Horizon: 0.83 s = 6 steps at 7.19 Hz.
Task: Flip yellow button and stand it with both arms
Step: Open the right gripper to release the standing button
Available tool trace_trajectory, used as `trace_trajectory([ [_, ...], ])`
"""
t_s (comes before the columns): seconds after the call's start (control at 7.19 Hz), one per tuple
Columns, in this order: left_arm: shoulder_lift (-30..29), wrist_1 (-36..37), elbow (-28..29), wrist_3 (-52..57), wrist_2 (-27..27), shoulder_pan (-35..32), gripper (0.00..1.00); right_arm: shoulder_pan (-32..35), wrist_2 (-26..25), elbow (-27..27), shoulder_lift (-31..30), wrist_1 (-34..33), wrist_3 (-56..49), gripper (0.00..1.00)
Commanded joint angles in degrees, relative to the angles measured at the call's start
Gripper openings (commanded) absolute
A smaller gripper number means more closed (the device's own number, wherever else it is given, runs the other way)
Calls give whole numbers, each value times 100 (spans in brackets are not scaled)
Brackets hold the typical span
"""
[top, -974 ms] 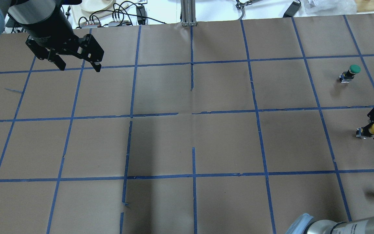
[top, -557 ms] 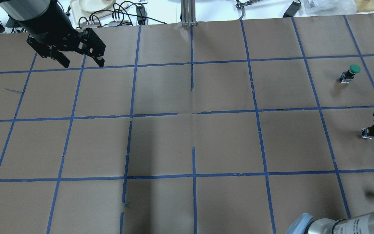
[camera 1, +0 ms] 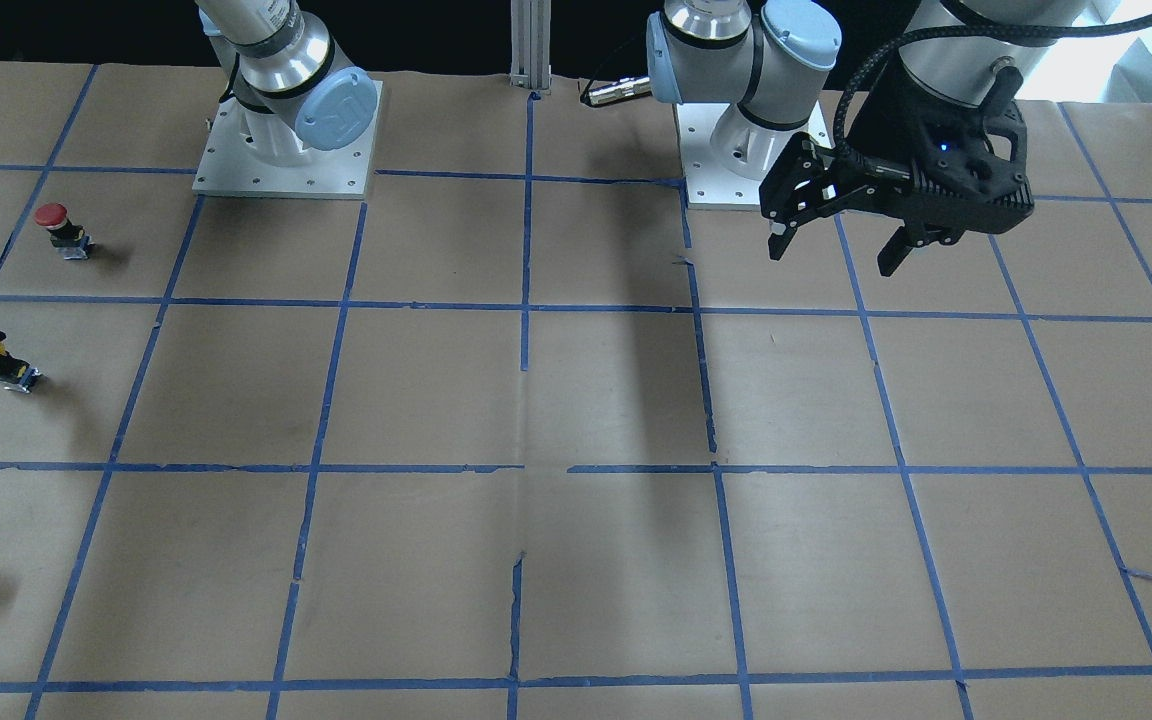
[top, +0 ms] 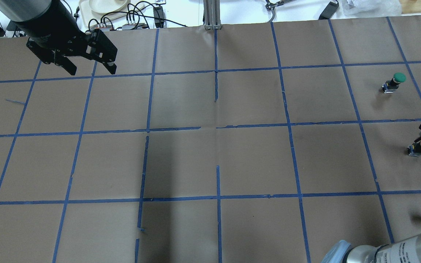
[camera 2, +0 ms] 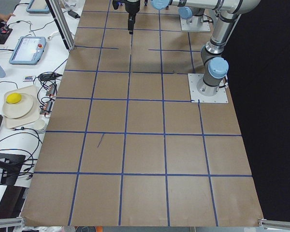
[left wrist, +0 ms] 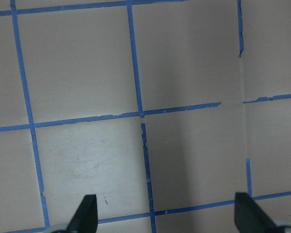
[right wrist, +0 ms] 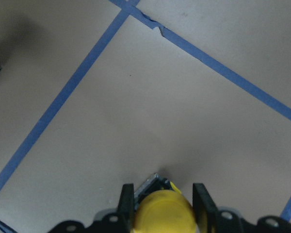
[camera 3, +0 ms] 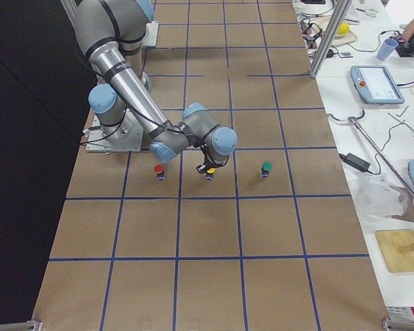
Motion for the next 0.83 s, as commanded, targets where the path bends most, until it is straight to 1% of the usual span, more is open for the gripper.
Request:
trace_trajectory([
  [0.0,32,-13,40,0,32,14,100,51,394,-88,-68,21,218,100],
  [0.14,76,-205,23,17,67,57,100,287,388,-253,-269,73,664,100],
  [0.28,163,-537,49,-26,68,40,100,515,388,-455,-515,474,982,100],
  [0.42,208,-602,49,-131,76,40,100,726,379,-779,-691,983,1672,100],
  [0.56,234,-602,58,-141,76,40,100,955,379,-1217,-771,1623,2628,100],
  [0.7,243,-602,49,-141,76,40,100,1331,362,-1700,-789,2125,3612,100],
])
